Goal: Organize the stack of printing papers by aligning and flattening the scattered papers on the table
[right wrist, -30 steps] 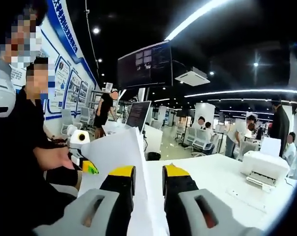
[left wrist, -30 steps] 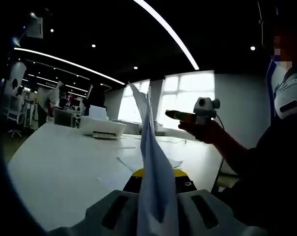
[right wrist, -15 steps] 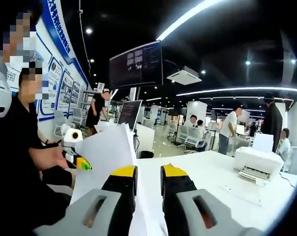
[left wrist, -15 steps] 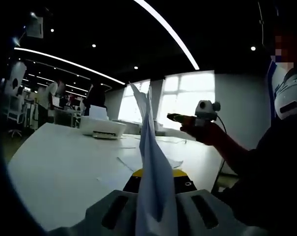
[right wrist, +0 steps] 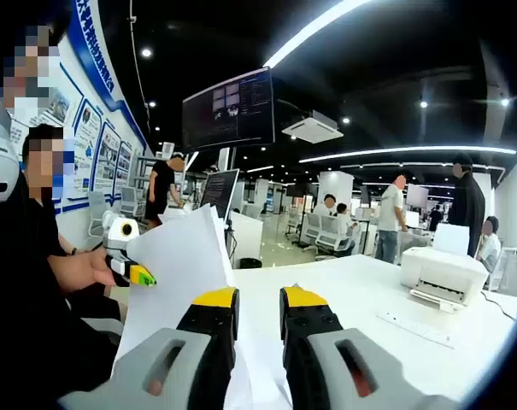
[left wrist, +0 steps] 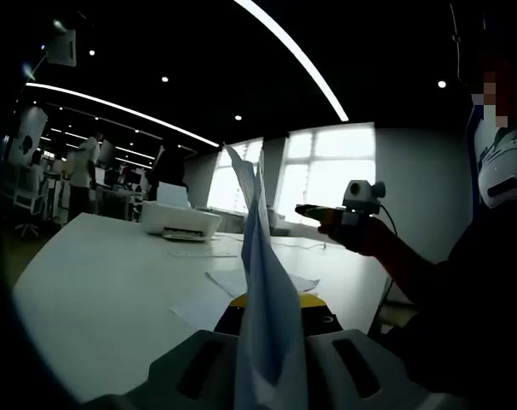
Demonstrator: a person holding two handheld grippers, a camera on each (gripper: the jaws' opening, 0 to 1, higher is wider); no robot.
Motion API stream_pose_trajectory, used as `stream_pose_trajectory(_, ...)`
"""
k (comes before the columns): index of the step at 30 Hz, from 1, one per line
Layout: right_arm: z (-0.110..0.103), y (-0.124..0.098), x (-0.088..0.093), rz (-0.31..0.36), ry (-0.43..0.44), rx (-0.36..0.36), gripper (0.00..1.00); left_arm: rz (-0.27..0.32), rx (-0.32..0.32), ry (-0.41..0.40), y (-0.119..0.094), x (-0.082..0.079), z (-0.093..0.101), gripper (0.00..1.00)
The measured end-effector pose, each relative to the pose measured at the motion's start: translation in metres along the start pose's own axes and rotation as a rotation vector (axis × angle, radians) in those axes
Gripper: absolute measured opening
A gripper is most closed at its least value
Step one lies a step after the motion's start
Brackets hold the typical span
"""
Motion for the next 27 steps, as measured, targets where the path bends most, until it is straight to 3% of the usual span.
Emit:
stream_pose_trajectory(13, 0.01, -0.011, 0.015, -0.017, 0.006, 0.056, 0.18, -0.001, -0.005, -0.001, -0.001, 0.0, 0.001, 0.06)
stream_pose_trajectory(27, 0.007, -0.017, 0.025, -0.032, 0.025, 0.062, 0.19, 0.001, -0.011, -0.012, -0.002, 0.0, -0.005, 0.06)
Point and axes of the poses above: the point that each gripper's makers call its tool centre point, and the gripper's own axes: y roughly forward along the fingers, z roughly to its right, x roughly out of its underside, the point moved 1 cm from there along -y, roughly backward along the fingers, and after that the axes turned 7 degrees about -x, right-handed, at the moved point
